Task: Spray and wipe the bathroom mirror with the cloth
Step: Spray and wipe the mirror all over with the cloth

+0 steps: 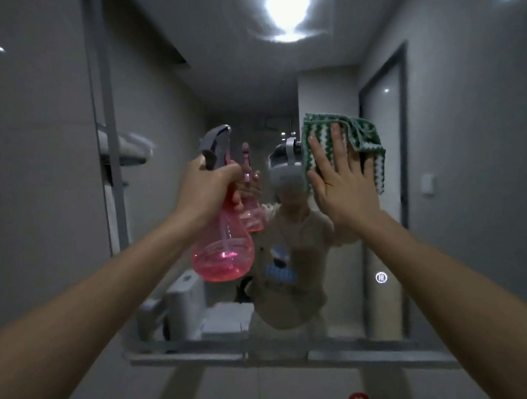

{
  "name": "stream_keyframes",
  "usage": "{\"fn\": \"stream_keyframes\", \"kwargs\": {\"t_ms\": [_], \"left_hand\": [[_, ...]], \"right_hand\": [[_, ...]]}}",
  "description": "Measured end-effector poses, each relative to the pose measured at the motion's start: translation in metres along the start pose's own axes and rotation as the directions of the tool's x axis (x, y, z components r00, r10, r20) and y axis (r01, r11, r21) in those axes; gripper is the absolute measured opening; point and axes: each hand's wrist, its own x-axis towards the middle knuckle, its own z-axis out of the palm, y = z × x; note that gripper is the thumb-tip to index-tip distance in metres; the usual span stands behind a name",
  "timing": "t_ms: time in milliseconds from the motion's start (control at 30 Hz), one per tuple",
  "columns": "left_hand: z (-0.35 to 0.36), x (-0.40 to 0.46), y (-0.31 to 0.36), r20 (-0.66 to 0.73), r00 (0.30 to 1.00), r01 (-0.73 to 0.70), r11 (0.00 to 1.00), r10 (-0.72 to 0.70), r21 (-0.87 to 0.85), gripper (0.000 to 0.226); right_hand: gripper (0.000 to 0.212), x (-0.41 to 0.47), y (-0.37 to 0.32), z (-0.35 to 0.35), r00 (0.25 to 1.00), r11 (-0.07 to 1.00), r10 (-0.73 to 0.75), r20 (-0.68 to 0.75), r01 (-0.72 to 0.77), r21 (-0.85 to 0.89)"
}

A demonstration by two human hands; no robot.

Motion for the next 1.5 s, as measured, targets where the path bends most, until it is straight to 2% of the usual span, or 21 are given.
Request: {"fn": "stream_keyframes", "kwargs": {"t_ms": [167, 367, 500, 600, 733, 967, 1067, 1267, 1367, 1500], "left_hand": [[-0.005, 0.034, 0.041, -0.013, 1.0, -0.013, 0.995, 0.011, -0.097, 0.02], [-0.018, 0.064, 0.06, -0.019, 0.998, -0.058, 0.998, 0.058, -0.007, 0.013], [-0.017, 0.076, 0.073, 0.018, 0.995, -0.094, 0.995, 0.094, 0.023, 0.017], [-0.015, 0.085, 0.082, 0.031, 0.99, -0.136, 0.988, 0.134, 0.071, 0.022], [-0.017, 0.103, 0.09, -0.018, 0.982, -0.183, 0.975, 0.187, 0.124, 0.023], [-0.005, 0.132, 0.116, -0.042, 0.976, -0.213, 0.977, 0.214, 0.027, 0.007], [0.007, 0.142, 0.126, -0.02, 0.973, -0.23, 0.973, 0.23, -0.025, 0.009], [0.038, 0.15, 0.131, 0.023, 0.978, -0.207, 0.978, 0.207, 0.009, 0.004], [0.049, 0.155, 0.136, -0.004, 0.978, -0.208, 0.978, 0.208, 0.002, 0.012], [0.061, 0.16, 0.14, -0.069, 0.962, -0.263, 0.964, 0.265, 0.025, 0.02]], "right_hand": [[0.057, 0.047, -0.022, -0.011, 0.999, 1.0, 0.021, -0.045, -0.02, 0.01], [0.057, 0.092, -0.04, -0.026, 0.999, 1.0, 0.003, -0.045, -0.002, 0.031], [0.057, 0.115, -0.046, -0.034, 0.999, 0.999, -0.007, -0.045, 0.009, 0.033], [0.056, 0.118, -0.045, -0.033, 0.995, 0.999, -0.012, -0.096, 0.015, 0.032], [0.056, 0.121, -0.043, -0.033, 0.994, 0.999, -0.024, -0.106, 0.026, 0.023], [0.056, 0.139, -0.039, -0.046, 0.995, 0.999, -0.048, -0.089, 0.049, 0.011], [0.055, 0.139, -0.039, -0.043, 0.99, 0.998, -0.055, -0.129, 0.057, 0.007], [0.055, 0.137, -0.035, -0.046, 0.984, 0.994, -0.105, -0.145, 0.105, -0.005], [0.05, 0.132, -0.026, -0.042, 0.976, 0.985, -0.16, -0.147, 0.149, -0.083], [0.064, 0.129, -0.017, -0.034, 0.974, 0.989, -0.137, -0.182, 0.123, -0.087]]}}
